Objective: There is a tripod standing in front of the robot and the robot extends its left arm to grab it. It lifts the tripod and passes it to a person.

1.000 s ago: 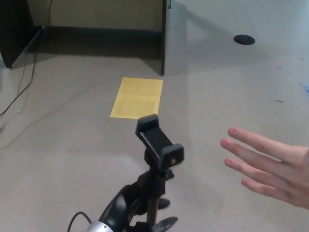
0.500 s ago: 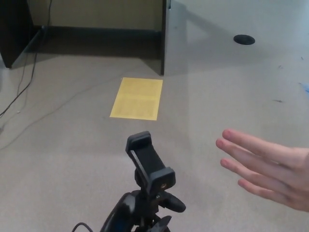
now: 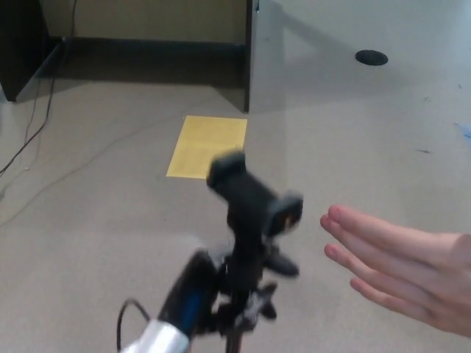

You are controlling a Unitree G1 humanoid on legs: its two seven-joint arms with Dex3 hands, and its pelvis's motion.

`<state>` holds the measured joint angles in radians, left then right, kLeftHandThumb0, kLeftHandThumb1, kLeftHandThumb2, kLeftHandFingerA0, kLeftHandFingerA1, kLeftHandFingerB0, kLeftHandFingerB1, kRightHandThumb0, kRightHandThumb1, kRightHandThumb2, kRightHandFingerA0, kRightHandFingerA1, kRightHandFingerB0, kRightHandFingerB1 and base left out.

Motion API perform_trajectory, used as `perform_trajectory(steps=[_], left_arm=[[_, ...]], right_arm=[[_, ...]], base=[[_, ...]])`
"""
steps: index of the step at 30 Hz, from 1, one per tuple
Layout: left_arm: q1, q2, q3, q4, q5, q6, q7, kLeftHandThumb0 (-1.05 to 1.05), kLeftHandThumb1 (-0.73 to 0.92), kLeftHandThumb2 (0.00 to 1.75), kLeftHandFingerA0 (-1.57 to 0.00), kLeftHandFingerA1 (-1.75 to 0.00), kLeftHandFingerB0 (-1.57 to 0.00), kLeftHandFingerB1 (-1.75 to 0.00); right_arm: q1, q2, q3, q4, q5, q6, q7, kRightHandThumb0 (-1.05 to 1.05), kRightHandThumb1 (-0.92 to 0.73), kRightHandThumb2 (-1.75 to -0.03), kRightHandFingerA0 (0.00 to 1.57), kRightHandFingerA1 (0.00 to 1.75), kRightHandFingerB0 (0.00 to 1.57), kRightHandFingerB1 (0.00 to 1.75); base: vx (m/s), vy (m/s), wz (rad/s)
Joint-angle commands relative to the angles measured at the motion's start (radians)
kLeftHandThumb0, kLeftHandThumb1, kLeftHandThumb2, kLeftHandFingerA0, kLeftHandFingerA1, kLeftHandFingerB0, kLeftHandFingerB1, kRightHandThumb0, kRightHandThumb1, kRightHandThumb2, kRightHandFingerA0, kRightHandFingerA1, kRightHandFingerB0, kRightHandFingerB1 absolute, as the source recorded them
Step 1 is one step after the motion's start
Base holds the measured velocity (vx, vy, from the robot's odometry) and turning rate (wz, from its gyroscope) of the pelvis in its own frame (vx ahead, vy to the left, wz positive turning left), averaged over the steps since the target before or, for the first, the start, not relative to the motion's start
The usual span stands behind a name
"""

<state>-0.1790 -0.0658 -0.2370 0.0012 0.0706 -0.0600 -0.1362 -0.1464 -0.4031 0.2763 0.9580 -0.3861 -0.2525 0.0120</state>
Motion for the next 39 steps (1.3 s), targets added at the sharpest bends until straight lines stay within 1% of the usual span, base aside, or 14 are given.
perform_trajectory(steps=[1,8,14,15,16,17,20,21,29,30,31,36,38,39], left_arm=[[-0.139,-0.002,0.062,-0.251,-0.1,0.148,-0.034,0.06,0.82,0.76,-0.98,-1.27,-0.81,-1.02],[-0.29,0.012,0.092,-0.336,-0.135,0.259,-0.068,-0.17,0.8,0.64,-0.91,-1.18,-0.86,-0.86],[-0.506,0.005,0.053,-0.326,-0.105,0.313,-0.083,-0.14,0.7,0.77,-1.1,-1.14,-0.86,-0.98],[-0.534,-0.008,0.04,-0.335,-0.101,0.335,-0.077,-0.15,0.69,0.76,-1.09,-1.16,-0.86,-0.98],[-0.546,-0.012,0.035,-0.339,-0.101,0.347,-0.074,-0.15,0.69,0.76,-1.09,-1.16,-0.86,-0.98],[-0.574,-0.04,0.02,-0.35,-0.116,0.379,-0.071,-0.15,0.69,0.76,-1.08,-1.19,-0.87,-0.98],[-0.636,-0.078,-0.021,-0.365,-0.1,0.397,-0.066,-0.11,0.7,0.75,-1.06,-1.19,-0.88,-0.96],[-0.661,-0.093,-0.038,-0.38,-0.094,0.419,-0.064,-0.11,0.7,0.76,-1.04,-1.19,-0.87,-0.95],[-0.772,-0.206,-0.111,-0.402,-0.087,0.495,-0.049,-0.07,0.7,0.71,-1.07,-1.17,-0.86,-0.93],[-0.773,-0.218,-0.123,-0.399,-0.094,0.486,-0.049,-0.08,0.69,0.73,-1.07,-1.18,-0.87,-0.93],[-0.776,-0.224,-0.135,-0.405,-0.096,0.492,-0.051,-0.09,0.68,0.74,-1.06,-1.18,-0.88,-0.9],[-0.773,-0.243,-0.193,-0.45,-0.117,0.53,-0.056,-0.07,0.69,0.74,-1.05,-1.19,-0.9,-0.91],[-0.767,-0.236,-0.235,-0.481,-0.088,0.541,-0.042,-0.11,0.6,0.93,-1.09,-1.24,-0.9,-0.99],[-0.759,-0.232,-0.261,-0.502,-0.077,0.551,-0.039,-0.12,0.61,0.92,-1.08,-1.26,-0.89,-1.0]], right_arm=[[0.008,-0.024,-0.005,-0.002,-0.002,0.009,0.019,-0.41,-0.73,-0.61,0.67,0.45,0.47,0.36],[0.003,-0.03,-0.001,-0.006,-0.008,0.022,0.031,-0.41,-0.74,-0.62,0.65,0.42,0.45,0.36],[-0.006,-0.024,0.004,-0.01,-0.014,0.031,0.025,-0.42,-0.74,-0.62,0.66,0.44,0.46,0.36],[-0.006,-0.022,0.001,-0.008,-0.012,0.025,0.021,-0.48,-0.6,-0.88,0.6,0.58,0.41,0.5],[-0.005,-0.021,0.0,-0.007,-0.011,0.022,0.019,-0.48,-0.6,-0.88,0.6,0.58,0.41,0.5],[-0.005,-0.023,0.0,-0.011,-0.012,0.02,0.019,-0.41,-0.73,-0.62,0.67,0.45,0.46,0.36],[-0.005,-0.028,-0.003,-0.014,-0.009,0.02,0.027,-0.42,-0.73,-0.62,0.66,0.44,0.45,0.36],[-0.003,-0.029,-0.002,-0.017,-0.009,0.017,0.027,-0.48,-0.6,-0.88,0.61,0.59,0.4,0.5],[0.001,-0.028,-0.016,-0.023,0.003,0.018,0.049,-0.48,-0.6,-0.89,0.61,0.59,0.41,0.5],[0.003,-0.028,-0.017,-0.021,0.004,0.015,0.049,-0.48,-0.6,-0.88,0.61,0.58,0.41,0.5],[0.004,-0.028,-0.017,-0.021,0.003,0.014,0.047,-0.41,-0.73,-0.61,0.68,0.45,0.46,0.36],[0.005,-0.03,-0.012,-0.024,-0.005,0.017,0.045,-0.41,-0.72,-0.62,0.66,0.43,0.45,0.36],[0.005,-0.028,-0.008,-0.029,-0.012,0.021,0.038,-0.41,-0.73,-0.62,0.68,0.44,0.48,0.37],[0.007,-0.029,-0.006,-0.031,-0.015,0.017,0.032,-0.47,-0.59,-0.89,0.61,0.59,0.42,0.51]], base=[[0.0,0.0,0.0],[0.0,0.0,0.0],[0.0,0.0,0.0],[0.0,0.0,0.0],[0.0,0.0,0.0],[0.0,0.0,0.0],[0.0,0.0,0.0],[0.0,0.0,0.0],[0.0,0.0,0.0],[0.0,0.0,0.0],[0.0,0.0,0.0],[0.0,0.0,0.0],[0.0,0.0,0.0],[0.0,0.0,0.0]])
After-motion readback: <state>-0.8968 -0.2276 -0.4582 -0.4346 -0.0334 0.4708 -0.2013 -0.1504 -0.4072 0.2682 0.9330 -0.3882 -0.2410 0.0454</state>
